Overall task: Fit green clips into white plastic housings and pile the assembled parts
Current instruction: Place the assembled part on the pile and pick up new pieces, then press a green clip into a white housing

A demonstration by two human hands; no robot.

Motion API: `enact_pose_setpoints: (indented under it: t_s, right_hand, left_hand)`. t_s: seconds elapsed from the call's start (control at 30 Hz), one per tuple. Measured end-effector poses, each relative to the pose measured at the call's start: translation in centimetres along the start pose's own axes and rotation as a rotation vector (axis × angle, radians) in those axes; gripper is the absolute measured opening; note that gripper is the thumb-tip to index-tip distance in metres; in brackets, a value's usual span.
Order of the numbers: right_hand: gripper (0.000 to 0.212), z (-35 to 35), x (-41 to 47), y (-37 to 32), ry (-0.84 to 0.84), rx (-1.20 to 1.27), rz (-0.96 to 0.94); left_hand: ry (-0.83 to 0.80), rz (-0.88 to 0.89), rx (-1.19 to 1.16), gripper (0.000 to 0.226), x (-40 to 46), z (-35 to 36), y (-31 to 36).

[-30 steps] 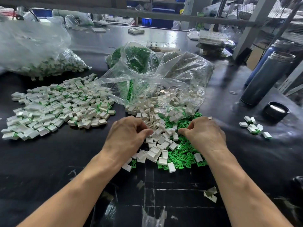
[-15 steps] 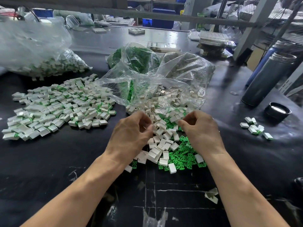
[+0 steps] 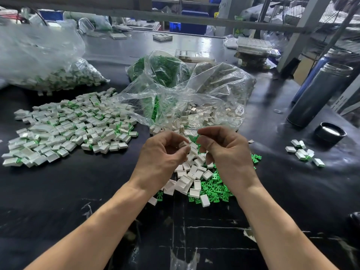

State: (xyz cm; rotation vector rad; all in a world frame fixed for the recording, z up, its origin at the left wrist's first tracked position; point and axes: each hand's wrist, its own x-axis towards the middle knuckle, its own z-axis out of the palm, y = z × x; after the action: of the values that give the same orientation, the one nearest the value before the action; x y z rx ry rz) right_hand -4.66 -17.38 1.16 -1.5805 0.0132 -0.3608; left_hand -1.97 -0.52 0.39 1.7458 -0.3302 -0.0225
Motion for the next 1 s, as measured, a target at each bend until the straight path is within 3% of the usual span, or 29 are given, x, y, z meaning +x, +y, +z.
enact_pose_setpoints:
  t_s: [0.6, 1.0]
  right_hand:
    - [0.025, 0.37, -0.18, 0.17, -0.07, -0.112, -0.119]
    - [0.017, 0.33, -0.02, 0.67, -0.091, -0.096, 0.029]
  left_hand:
    - [-0.032, 0.015, -0.062, 0.005, -0.22, 0.07, -0.13]
    - [0.007, -0.009, -0.065, 0.012, -0.1, -0.33, -0.25]
